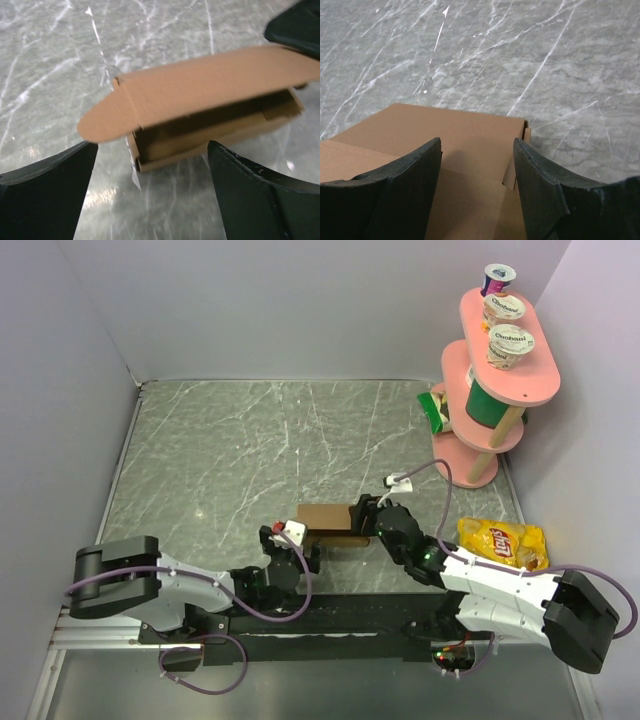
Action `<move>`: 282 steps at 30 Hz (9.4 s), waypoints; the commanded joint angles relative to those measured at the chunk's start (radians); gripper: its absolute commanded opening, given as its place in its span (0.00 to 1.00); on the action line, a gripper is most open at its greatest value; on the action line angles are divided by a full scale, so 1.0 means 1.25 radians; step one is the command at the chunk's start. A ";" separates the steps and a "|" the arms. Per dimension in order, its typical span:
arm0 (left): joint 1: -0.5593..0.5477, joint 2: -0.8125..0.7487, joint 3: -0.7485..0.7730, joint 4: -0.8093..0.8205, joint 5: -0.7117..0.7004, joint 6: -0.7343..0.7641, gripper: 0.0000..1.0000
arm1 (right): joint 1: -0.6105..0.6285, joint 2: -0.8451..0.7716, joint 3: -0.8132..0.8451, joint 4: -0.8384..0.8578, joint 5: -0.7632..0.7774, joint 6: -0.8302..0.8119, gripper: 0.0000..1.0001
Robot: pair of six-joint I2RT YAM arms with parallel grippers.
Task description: Fold the paper box
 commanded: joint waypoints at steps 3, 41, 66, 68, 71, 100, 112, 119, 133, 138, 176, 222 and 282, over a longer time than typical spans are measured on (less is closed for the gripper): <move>-0.057 -0.106 -0.028 -0.089 -0.008 -0.081 0.96 | 0.013 -0.017 -0.021 0.017 0.045 0.038 0.66; 0.360 -0.235 0.026 -0.326 0.635 -0.324 0.82 | 0.054 0.191 -0.007 -0.089 0.036 0.156 0.61; 0.648 -0.170 0.021 -0.229 0.915 -0.249 0.94 | 0.041 -0.132 0.002 -0.207 -0.164 -0.171 1.00; 0.679 -0.152 0.038 -0.234 0.947 -0.248 0.98 | 0.085 -0.181 -0.016 -0.182 -0.164 -0.258 1.00; 0.742 -0.142 0.074 -0.273 1.000 -0.238 1.00 | 0.141 -0.163 0.006 -0.156 -0.181 -0.348 1.00; 0.871 -0.171 0.092 -0.289 1.103 -0.231 0.96 | 0.403 0.504 0.220 0.022 0.259 -0.747 0.95; 0.883 -0.171 0.096 -0.289 1.103 -0.233 0.96 | 0.424 0.580 0.186 0.243 0.389 -0.901 0.59; 0.885 -0.190 0.099 -0.297 1.103 -0.232 0.96 | 0.425 0.503 0.229 0.005 0.309 -0.801 0.40; 0.886 -0.223 0.063 -0.267 1.115 -0.249 0.96 | 0.360 0.357 0.312 -0.300 0.086 -0.680 0.26; 0.886 -0.218 0.049 -0.252 1.133 -0.258 0.96 | 0.373 0.415 0.307 -0.291 0.120 -0.657 0.31; 0.813 -0.119 0.036 -0.239 1.165 -0.280 0.96 | -0.288 0.035 0.258 -0.461 -0.558 -0.153 1.00; 0.811 -0.165 -0.086 -0.056 1.280 -0.439 0.96 | -0.591 0.372 0.074 -0.069 -1.086 -0.013 0.27; 0.803 0.077 -0.011 0.173 1.349 -0.866 0.55 | -0.080 -0.094 0.222 -0.190 -0.447 -0.511 1.00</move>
